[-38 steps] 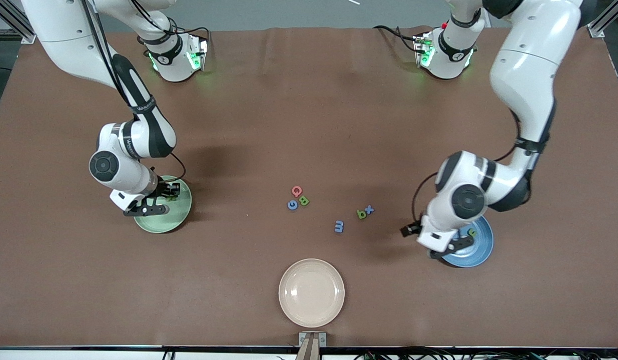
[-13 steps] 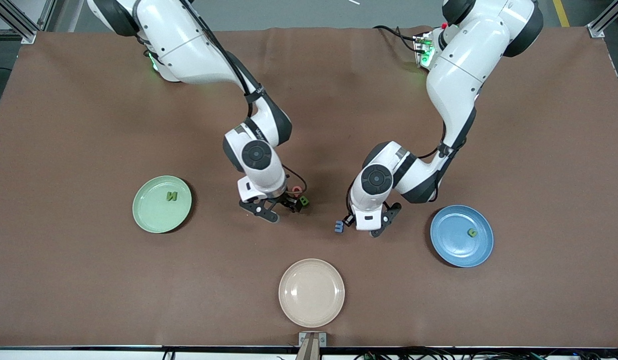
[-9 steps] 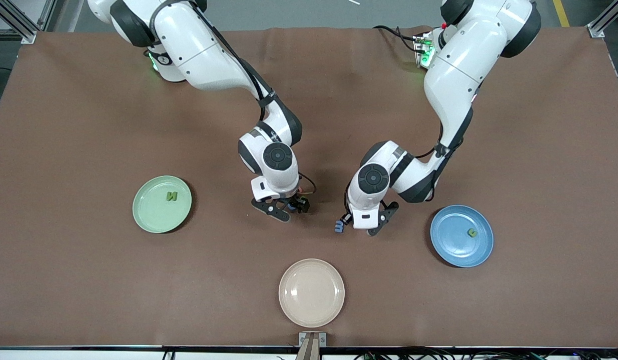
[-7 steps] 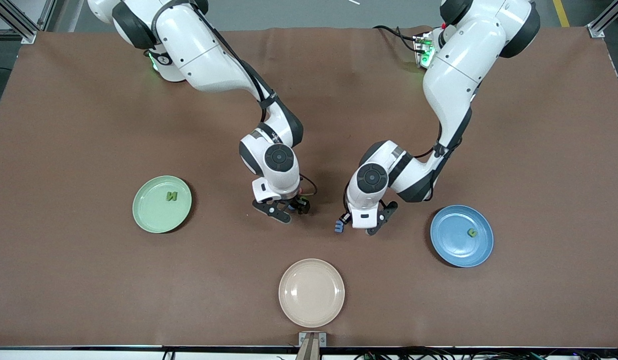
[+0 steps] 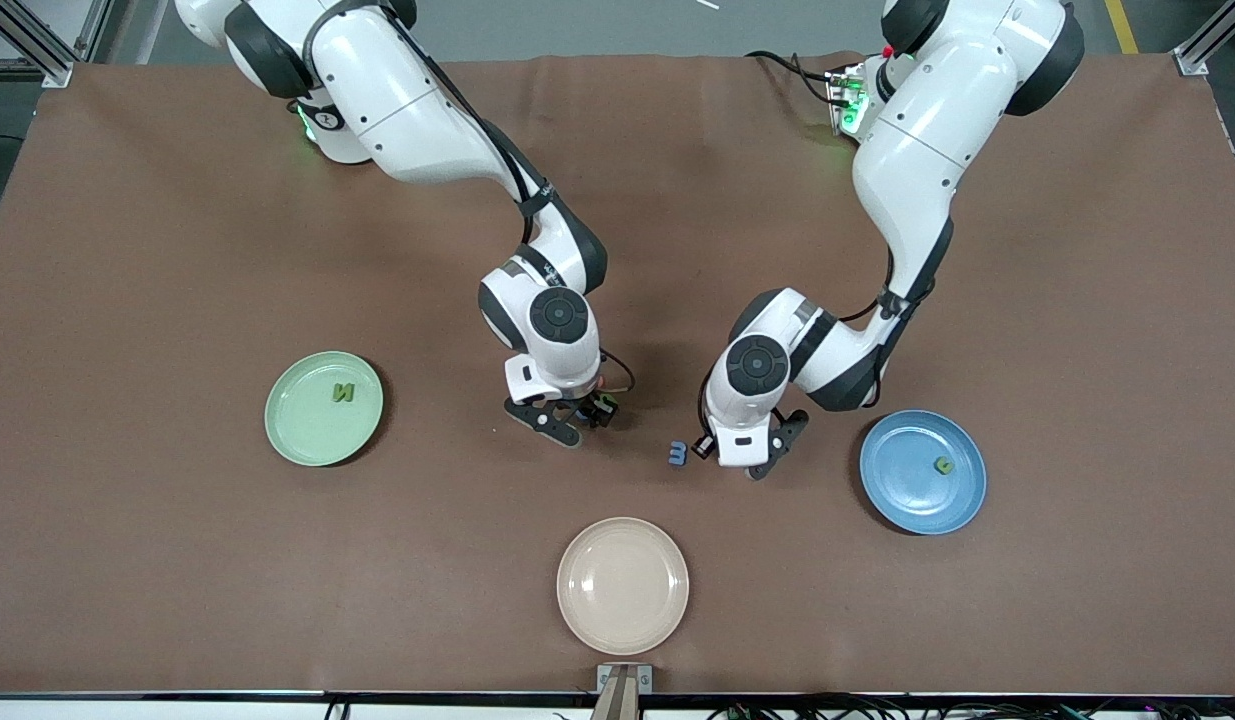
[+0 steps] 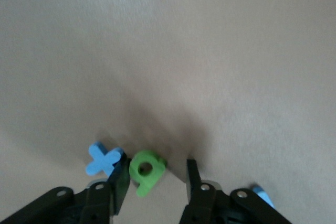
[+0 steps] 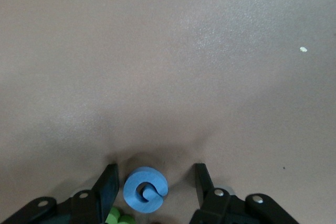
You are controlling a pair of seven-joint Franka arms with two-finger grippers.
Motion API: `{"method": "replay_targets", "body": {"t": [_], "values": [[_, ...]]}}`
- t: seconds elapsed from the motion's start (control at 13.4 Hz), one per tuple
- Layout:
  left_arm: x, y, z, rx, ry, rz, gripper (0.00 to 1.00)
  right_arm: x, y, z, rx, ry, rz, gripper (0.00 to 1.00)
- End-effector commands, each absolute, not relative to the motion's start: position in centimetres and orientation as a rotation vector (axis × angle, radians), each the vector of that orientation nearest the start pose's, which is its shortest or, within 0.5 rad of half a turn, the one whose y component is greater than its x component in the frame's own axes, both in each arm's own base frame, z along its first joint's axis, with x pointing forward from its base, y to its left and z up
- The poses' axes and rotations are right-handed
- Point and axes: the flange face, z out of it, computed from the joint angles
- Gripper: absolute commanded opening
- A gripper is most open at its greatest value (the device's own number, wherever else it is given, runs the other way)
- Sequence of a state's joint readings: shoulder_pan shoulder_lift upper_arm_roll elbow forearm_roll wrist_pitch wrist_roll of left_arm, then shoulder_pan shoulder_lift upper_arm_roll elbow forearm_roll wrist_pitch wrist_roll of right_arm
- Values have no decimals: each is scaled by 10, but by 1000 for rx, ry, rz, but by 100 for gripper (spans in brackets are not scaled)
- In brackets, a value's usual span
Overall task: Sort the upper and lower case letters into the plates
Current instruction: 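Grasp green q with the left gripper while the right gripper grasps blue G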
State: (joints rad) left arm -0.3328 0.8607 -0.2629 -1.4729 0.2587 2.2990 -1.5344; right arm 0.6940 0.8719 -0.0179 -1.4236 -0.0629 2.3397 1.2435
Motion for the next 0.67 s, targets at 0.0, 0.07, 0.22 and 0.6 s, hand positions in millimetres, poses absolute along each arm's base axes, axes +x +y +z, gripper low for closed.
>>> {"method": "replay_targets", "body": {"t": [0.0, 0.07, 0.22, 0.6], "values": [[615, -369, 174, -2860, -1287, -11, 38, 562, 465, 174, -3043, 816, -118, 45], [615, -369, 175, -2862, -1287, -11, 32, 563, 464, 174, -3046, 807, -118, 35], [613, -372, 171, -2862, -1275, -6, 24, 564, 463, 176, -3042, 816, -119, 9], [618, -372, 188, -2878, -1279, -35, 1, 603, 385, 208, -3108, 724, -41, 0]]}}
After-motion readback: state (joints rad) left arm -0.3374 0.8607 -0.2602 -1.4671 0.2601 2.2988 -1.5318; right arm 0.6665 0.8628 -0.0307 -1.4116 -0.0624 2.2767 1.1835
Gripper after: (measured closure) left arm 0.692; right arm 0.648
